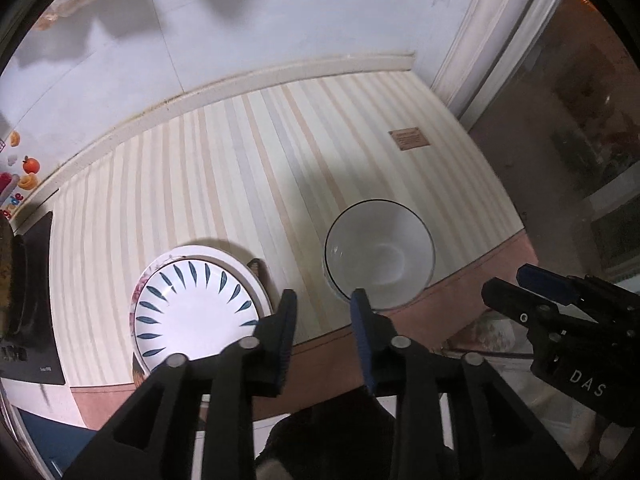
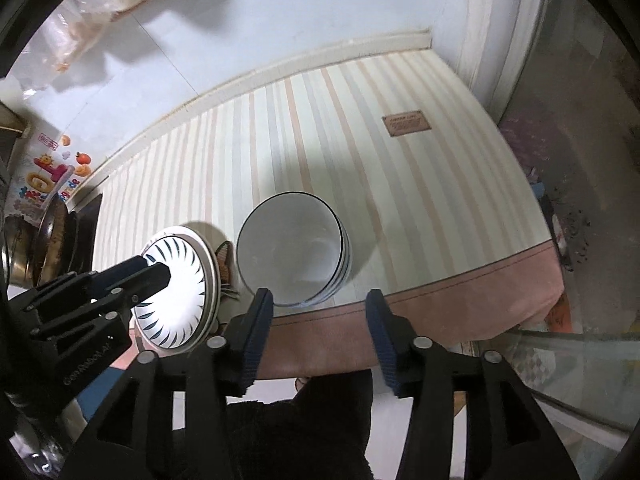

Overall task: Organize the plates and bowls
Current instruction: 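Open both tools and lift them off the bowl stack, then grip the rim of the bowl stack with both tools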

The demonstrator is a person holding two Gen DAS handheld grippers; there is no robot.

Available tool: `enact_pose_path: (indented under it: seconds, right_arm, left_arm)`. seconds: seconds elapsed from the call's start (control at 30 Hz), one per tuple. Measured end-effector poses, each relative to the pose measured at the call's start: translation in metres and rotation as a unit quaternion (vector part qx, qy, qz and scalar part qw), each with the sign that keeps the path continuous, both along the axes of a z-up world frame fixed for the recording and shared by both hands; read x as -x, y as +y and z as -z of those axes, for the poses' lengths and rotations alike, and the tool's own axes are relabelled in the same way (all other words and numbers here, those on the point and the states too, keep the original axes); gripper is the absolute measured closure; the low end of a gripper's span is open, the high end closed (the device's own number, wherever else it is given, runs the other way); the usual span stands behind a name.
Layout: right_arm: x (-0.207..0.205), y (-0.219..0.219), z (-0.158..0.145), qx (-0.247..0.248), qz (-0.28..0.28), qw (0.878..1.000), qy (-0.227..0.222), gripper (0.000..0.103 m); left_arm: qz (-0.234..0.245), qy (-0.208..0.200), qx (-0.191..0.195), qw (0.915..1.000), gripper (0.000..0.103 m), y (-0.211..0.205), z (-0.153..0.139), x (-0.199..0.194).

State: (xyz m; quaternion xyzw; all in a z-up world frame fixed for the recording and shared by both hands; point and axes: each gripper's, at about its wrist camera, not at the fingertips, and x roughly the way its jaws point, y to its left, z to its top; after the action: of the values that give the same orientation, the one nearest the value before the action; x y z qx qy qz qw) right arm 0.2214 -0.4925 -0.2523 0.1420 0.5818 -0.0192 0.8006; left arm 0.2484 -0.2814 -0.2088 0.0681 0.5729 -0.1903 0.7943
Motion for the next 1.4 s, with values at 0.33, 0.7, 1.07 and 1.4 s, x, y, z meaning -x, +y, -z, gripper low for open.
enact_pose_path:
  seconds: [0.33,0.7,1.07,1.4]
  right_arm:
    - [0.048,0.005,-0.038,0.023,0.023,0.998,-0.048,0.019]
    - [0.063,0.005,-0.051,0.035,0.038,0.997,-0.06,0.016]
    - [0.019,-0.014,0.005,0.014,0.043,0.999,-0.012,0.015]
    - [-0.042,-0.038,0.114,-0.146,0.039,0.988,0.042,0.015]
  left_arm:
    - [-0.004,-0.036,0.024,0.9991,0.02,0.017,-0.023,0.022]
    - [0.001,-0.047,0.036,0.9982,0.01,0.017,-0.032,0.025]
    - [-0.011,0.016,0.036,0.9992,0.01,0.001,0.021,-0.031]
    - [0.003,0.143,0.031,0.9893,0.011,-0.029,0.117,-0.1]
